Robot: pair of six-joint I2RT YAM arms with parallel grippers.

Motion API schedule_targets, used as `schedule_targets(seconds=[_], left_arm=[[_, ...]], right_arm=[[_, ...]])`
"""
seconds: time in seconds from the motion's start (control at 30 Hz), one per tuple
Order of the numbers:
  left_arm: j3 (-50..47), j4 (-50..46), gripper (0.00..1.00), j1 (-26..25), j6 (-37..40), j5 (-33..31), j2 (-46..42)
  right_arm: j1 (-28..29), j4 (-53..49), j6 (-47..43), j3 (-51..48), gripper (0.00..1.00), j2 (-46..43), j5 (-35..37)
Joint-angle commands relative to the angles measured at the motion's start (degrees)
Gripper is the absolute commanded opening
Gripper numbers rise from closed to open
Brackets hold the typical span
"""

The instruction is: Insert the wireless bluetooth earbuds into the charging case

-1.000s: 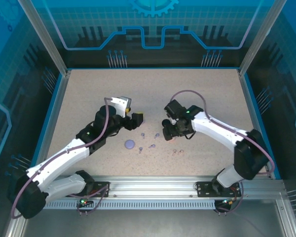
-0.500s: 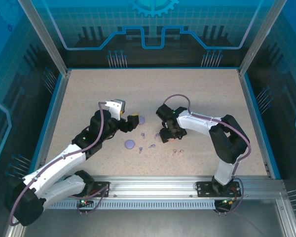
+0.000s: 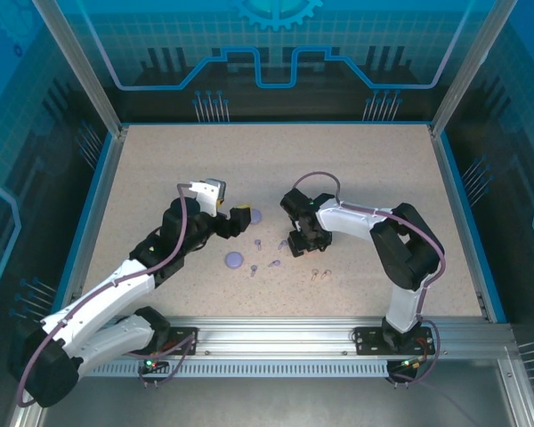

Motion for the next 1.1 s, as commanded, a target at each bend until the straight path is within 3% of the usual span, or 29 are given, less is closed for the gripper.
schedule_targets(seconds=[0.0,0.23,0.47,0.83,1.07], left_arm=[[0.10,0.58,0.85,0.37,-0.38,-0.81,0.16],[0.59,0.88,0.86,0.37,-0.65,0.31,0.70],[2.32,-0.26,0.86,0.71,-2.61,3.94,1.60],[7.40,-3.61,0.80,3.65,-10.48,18.98,5.92],[11.72,-2.92,0.76,3.63,-14.10,31.22,8.12]], right_arm=[[-0.90,-0.29,-0.35,0.19,0.59,0.55,0.11],[-0.93,2.28,-2.06,-2.07,0.52,-3.61,1.07],[-0.50,8.12,-8.83,-7.60,0.46,-15.15,2.39],[4.18,23.46,-24.57,-17.81,0.47,-41.39,2.54],[7.82,23.05,-35.13,-16.09,0.47,-48.97,2.95]])
